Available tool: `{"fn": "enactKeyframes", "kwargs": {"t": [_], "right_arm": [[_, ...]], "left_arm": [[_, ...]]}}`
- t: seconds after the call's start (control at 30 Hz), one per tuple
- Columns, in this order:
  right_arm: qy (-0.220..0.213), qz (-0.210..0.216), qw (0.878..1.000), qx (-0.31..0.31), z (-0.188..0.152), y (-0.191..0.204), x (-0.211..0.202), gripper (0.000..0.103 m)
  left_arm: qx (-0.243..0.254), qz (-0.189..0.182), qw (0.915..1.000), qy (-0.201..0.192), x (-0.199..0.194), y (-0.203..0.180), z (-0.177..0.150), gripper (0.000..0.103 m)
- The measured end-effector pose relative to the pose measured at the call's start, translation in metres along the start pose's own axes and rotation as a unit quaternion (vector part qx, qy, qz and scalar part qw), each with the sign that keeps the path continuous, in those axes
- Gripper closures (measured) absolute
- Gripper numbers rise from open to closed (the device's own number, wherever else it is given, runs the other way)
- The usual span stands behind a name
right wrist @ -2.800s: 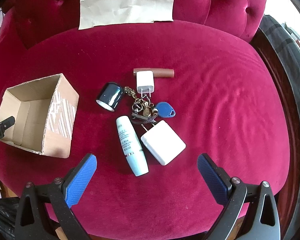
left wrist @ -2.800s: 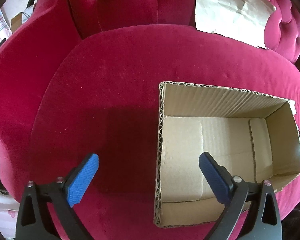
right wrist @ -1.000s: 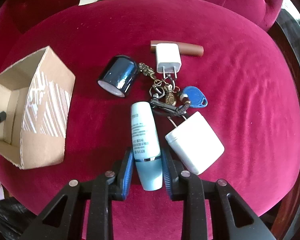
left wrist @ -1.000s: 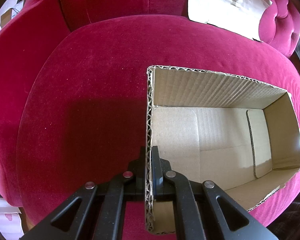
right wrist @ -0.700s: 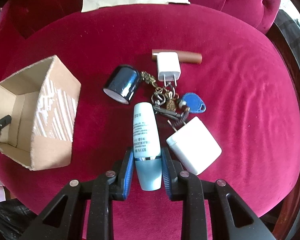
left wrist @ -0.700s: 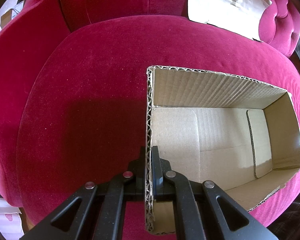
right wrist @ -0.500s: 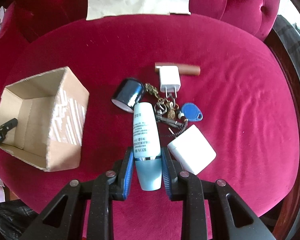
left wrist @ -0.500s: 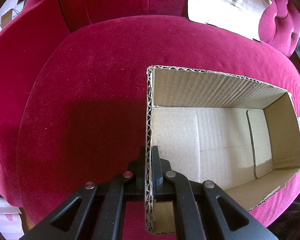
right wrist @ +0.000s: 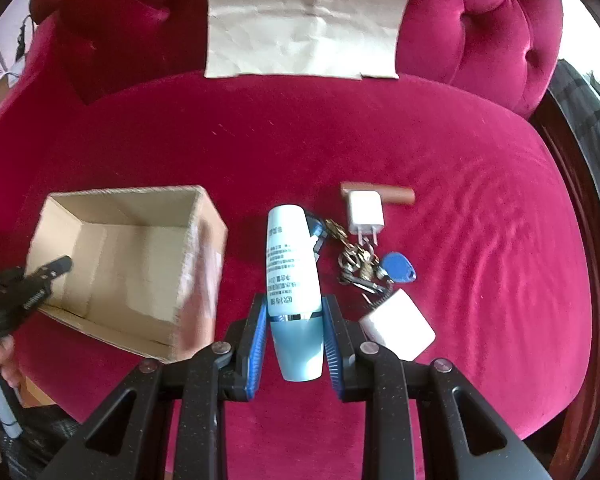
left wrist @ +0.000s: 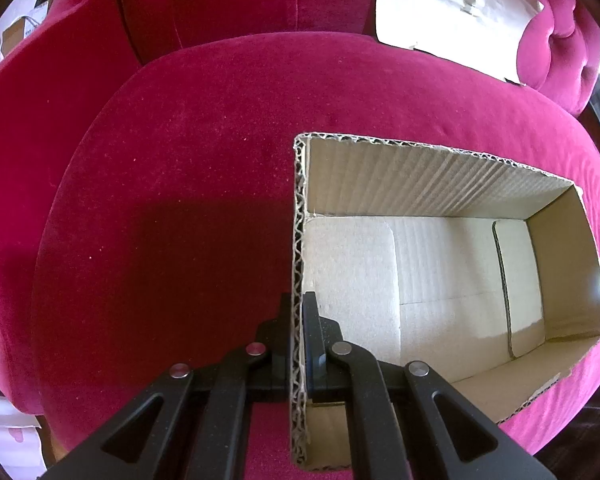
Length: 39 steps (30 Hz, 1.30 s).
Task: Organize rigid objects
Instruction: 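Carry the lotion bottle into the box and open the right gripper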
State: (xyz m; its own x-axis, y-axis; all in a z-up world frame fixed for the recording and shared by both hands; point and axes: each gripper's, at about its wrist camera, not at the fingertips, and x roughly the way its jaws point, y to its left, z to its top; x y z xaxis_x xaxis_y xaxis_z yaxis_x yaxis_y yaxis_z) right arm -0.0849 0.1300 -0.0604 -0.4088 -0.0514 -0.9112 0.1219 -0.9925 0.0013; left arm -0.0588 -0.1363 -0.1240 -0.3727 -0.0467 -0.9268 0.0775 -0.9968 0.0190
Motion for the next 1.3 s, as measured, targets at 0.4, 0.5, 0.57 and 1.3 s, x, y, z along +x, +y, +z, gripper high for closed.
{"fn": "enactKeyframes", "kwargs": {"t": [0.4,0.5,0.57,1.3], "right_arm": [[-0.024,0.033,0.999,-0.028,0.008,0.043,-0.015,0.075],[-0.026,0.042,0.998,-0.036,0.007,0.058,-0.018,0.075],[-0.025,0.048,0.998,-0.042,0.009,0.067,-0.015,0.075],[0.001,0.081,0.995,-0.058,0.005,0.117,0.021,0.076]], "left_arm": [[0.002,-0.005,1.0000,-0.002,0.011,-0.001,0.002,0.099],[0.001,-0.005,1.0000,-0.002,0.011,-0.001,0.002,0.099],[0.001,-0.005,1.0000,-0.003,0.013,-0.006,0.004,0.099],[0.001,-0.007,1.0000,-0.005,0.014,-0.003,0.004,0.099]]}}
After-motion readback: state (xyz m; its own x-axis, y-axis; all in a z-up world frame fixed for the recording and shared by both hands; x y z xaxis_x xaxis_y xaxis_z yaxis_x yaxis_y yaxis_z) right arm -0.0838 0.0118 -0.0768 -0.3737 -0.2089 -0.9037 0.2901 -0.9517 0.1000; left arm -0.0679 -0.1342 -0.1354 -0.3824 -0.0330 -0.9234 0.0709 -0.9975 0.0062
